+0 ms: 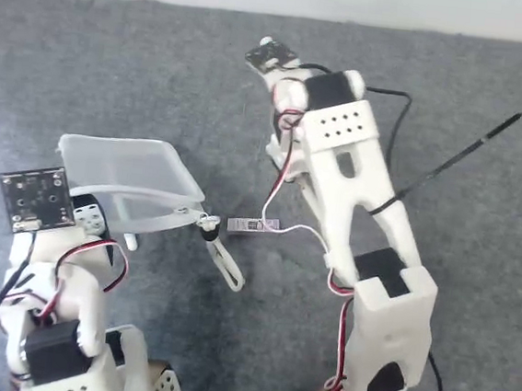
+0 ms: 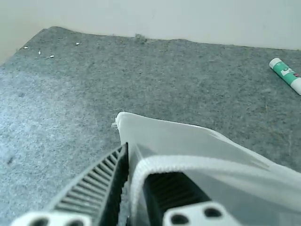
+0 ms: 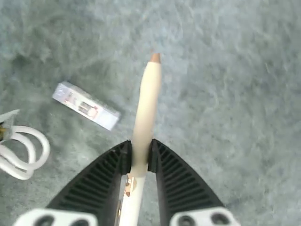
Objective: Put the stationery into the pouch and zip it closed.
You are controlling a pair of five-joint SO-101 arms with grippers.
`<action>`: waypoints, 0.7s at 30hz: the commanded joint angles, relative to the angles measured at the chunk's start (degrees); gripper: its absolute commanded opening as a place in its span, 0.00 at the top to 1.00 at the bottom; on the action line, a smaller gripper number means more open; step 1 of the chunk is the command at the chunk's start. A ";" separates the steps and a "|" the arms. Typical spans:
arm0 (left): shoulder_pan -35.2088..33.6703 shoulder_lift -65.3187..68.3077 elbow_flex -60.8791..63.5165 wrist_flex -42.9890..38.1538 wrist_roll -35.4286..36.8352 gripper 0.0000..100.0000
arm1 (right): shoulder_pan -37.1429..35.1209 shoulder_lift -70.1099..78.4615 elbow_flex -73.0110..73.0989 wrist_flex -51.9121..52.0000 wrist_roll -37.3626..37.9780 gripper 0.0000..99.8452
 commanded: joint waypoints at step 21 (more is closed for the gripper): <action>0.09 0.18 -0.92 -2.11 -0.44 0.99 | 2.07 -4.62 23.03 -9.45 -0.70 0.90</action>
